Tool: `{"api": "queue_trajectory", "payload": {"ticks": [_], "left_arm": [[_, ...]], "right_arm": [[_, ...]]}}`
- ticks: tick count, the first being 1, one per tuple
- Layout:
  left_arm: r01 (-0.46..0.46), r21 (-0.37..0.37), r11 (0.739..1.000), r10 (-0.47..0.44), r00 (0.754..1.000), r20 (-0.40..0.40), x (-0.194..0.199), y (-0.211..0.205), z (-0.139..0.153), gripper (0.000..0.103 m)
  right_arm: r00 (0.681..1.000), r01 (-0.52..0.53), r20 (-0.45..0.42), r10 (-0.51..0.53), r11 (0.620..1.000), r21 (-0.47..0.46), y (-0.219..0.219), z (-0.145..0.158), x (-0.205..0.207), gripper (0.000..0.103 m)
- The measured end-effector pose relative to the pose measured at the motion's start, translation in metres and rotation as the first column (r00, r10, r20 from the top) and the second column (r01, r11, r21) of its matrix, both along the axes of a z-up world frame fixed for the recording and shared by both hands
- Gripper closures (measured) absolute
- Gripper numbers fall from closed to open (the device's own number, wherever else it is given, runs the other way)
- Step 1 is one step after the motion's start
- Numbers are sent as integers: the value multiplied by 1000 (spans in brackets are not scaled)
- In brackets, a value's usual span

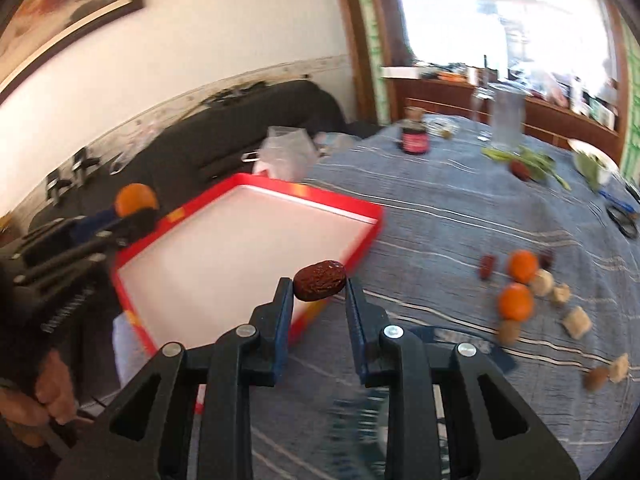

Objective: Organize fruits
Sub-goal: 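Carry the orange into the tray and open the left tool while the right releases the date there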

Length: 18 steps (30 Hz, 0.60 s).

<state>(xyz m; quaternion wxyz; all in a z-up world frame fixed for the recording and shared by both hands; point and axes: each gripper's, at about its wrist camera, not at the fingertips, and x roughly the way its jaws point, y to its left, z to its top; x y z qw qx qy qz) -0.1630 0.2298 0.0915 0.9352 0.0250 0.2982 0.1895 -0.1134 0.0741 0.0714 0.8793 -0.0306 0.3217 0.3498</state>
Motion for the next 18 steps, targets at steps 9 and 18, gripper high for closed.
{"api": "queue_trajectory", "payload": {"ticks": [9,18], "left_arm": [[-56,-18,998,54,996,-75,-2,24,-23,76],[-81,-32,996,76,988,-137,1,32,-42,74]], "right_arm": [[997,-82,-12,82,995,-53,36,-11,-17,74],[991,-126,-63,120,986,-107,53,-26,-16,74]]}}
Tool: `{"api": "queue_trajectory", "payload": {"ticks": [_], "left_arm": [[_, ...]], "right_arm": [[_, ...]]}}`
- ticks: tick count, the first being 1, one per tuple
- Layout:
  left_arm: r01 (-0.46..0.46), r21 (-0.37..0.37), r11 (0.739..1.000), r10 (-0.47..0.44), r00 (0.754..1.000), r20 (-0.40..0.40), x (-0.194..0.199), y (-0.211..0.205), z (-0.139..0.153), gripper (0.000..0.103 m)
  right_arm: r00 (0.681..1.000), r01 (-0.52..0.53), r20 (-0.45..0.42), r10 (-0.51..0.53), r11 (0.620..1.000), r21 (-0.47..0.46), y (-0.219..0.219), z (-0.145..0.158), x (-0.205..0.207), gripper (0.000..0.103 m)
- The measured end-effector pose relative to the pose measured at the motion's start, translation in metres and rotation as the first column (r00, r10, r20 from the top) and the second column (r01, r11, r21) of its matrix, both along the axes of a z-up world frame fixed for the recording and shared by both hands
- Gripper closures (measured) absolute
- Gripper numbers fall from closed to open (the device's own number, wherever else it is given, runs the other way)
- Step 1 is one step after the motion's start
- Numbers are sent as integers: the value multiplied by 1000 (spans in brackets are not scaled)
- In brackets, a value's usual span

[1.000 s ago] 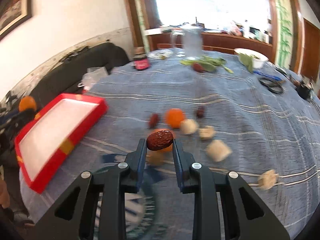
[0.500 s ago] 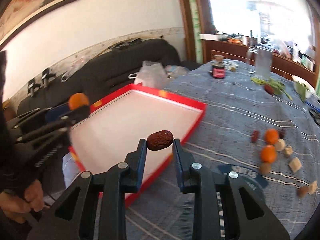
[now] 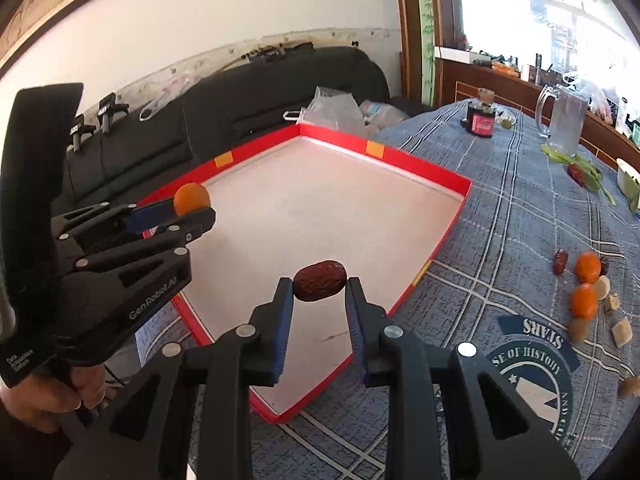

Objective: Organize fruits
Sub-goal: 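Carry the orange into the tray and open the left tool while the right releases the date there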

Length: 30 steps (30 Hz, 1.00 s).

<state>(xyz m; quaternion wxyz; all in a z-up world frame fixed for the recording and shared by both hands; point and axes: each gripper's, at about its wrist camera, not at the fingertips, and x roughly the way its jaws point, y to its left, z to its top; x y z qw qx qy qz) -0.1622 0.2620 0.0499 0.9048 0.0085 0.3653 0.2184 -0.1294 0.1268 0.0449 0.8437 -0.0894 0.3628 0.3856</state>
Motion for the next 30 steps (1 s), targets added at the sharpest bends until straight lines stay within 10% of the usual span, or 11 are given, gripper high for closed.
{"api": "queue_trajectory", "payload": {"ticks": [13,30], "left_arm": [[-39,58,998,39,999,-5,1,-7,1,31],[-24,106,994,27,999,-28,11,-37,3,22]], "right_arm": [[999,-7,-54,6,1000,-25,-4,-9,5,74],[986,167,-29,-165,983,73,-86,3,29,61]]}}
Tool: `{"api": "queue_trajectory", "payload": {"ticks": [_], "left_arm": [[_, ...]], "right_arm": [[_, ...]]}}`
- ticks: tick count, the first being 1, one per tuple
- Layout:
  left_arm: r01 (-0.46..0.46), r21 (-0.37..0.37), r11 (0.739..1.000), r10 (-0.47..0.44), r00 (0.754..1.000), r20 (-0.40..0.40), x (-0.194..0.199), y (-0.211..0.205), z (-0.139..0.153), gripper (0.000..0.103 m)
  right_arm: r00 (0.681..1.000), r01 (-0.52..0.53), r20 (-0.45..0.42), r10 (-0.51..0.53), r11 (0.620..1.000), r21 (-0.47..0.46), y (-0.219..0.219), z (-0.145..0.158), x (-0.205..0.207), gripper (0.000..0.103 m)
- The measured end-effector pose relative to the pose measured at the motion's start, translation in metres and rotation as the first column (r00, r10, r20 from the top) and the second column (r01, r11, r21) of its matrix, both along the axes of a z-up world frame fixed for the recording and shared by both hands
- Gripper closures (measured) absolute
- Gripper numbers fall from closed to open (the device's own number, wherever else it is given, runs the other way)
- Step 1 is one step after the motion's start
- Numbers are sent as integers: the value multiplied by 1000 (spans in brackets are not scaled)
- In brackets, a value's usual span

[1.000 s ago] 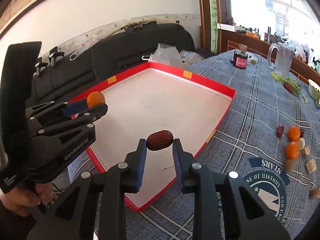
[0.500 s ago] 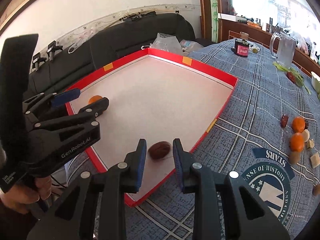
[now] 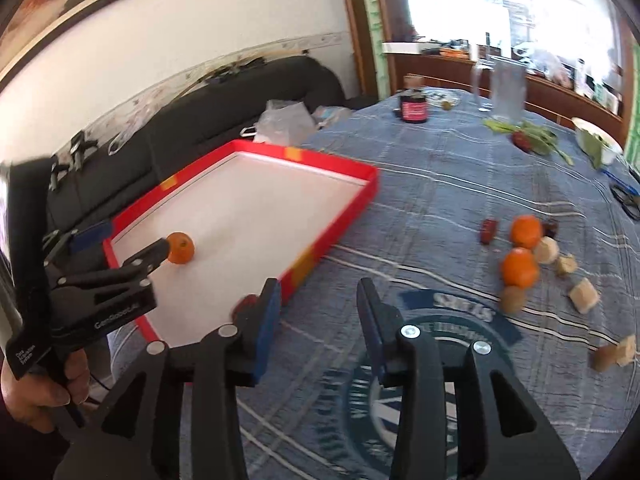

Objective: Organize fruits
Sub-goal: 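Carry the orange into the tray and open the left tool while the right releases the date there, then move both tools back over the fruits on the tablecloth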

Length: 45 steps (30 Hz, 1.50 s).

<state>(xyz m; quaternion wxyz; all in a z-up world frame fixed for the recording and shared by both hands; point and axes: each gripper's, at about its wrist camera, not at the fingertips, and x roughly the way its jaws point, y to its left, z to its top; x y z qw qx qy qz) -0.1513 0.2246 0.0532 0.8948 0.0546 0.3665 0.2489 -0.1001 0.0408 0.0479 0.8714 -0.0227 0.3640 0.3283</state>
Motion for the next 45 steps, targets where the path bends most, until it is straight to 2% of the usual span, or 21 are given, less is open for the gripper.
{"api": "queue_trajectory", "payload": {"ticks": [7,14,20,24,36,39,45], "left_arm": [[14,37,999,-14,1000,-11,3,-16,2,21],[17,62,998,-17,1000,0,4,-28,11,21],[36,87,996,-37,999,15,5,-42,19,21],[55,104,993,-58,998,32,4,-52,28,21],[122,145,982,-133,989,63,7,-88,42,18],[142,144,979,-151,987,53,11,-97,40,17],[239,71,968,-238,971,-19,26,-122,21,16]], "right_arm": [[997,74,-36,-73,996,45,-40,-9,15,61],[993,89,-83,-82,993,77,-57,-17,21,60],[995,82,-71,-76,993,90,-62,-14,17,60],[994,91,-74,-83,990,107,-69,-12,16,55],[991,120,-74,-110,981,151,-89,-4,17,55],[991,126,-74,-115,979,161,-94,-3,17,55],[987,163,-33,-160,976,142,-125,2,15,55]]}}
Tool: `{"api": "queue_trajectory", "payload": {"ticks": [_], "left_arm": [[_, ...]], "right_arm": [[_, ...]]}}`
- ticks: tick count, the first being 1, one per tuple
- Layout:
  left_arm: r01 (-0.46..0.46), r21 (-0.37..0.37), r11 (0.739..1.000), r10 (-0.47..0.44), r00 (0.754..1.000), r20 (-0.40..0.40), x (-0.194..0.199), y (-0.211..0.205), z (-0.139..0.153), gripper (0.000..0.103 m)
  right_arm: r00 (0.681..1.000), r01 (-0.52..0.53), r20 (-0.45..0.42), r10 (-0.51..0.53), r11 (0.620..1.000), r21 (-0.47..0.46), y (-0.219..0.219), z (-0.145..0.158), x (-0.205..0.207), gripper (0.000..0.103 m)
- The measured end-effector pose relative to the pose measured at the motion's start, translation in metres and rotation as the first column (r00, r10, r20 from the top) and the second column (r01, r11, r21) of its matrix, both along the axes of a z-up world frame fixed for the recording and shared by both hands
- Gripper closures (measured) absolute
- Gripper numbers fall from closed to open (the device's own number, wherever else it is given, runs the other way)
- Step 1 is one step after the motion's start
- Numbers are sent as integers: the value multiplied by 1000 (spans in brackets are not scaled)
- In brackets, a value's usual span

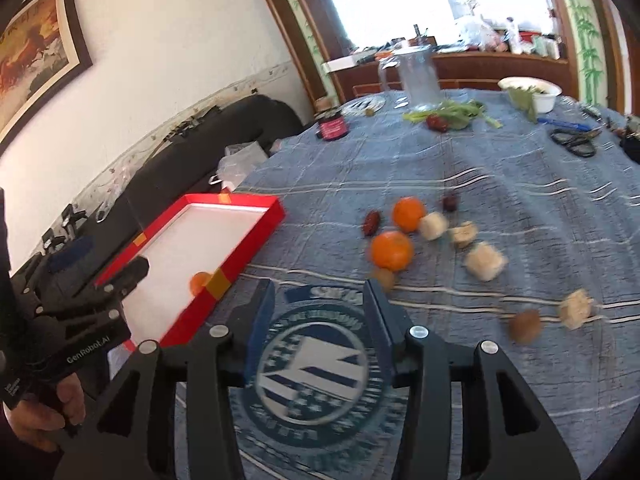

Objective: Organize fruits
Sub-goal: 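Move both tools back over the fruits on the tablecloth, then grasp a cream cube with the right tool while the left tool grasps an orange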

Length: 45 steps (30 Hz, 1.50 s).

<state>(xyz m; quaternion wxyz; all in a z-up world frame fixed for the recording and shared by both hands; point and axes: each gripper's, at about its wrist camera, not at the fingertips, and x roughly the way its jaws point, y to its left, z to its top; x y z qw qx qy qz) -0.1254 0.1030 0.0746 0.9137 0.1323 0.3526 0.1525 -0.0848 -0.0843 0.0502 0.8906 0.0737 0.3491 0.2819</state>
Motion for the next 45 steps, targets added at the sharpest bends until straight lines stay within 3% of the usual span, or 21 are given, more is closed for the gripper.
{"api": "queue_trajectory", "payload": {"ticks": [9,13,20,24,26,29,33,45], "left_arm": [[158,-28,987,-160,985,-65,29,-55,-13,16],[182,-61,981,-187,979,-86,39,-63,-18,16],[124,-84,989,-132,987,-94,50,-43,-16,16],[113,-108,988,-123,989,-87,61,-37,-11,16],[125,-116,985,-135,988,-79,68,-39,-7,16],[148,-139,979,-160,984,-81,81,-47,-5,16],[177,-147,973,-191,977,-93,100,-64,-8,16],[222,-288,932,-285,938,-198,133,-93,-38,16]], "right_arm": [[984,169,-29,-176,972,-164,-96,-16,8,55],[975,199,-63,-213,964,-179,-120,-19,14,55],[976,190,-60,-210,951,-246,-111,-21,24,55],[960,225,-112,-258,944,-242,-114,-27,45,55],[955,230,-131,-267,942,-244,-113,-31,51,56],[953,205,-171,-252,945,-255,-108,-41,57,64],[960,217,-105,-261,924,-315,-102,-44,54,75],[958,220,-115,-261,933,-285,-106,-43,56,75]]}}
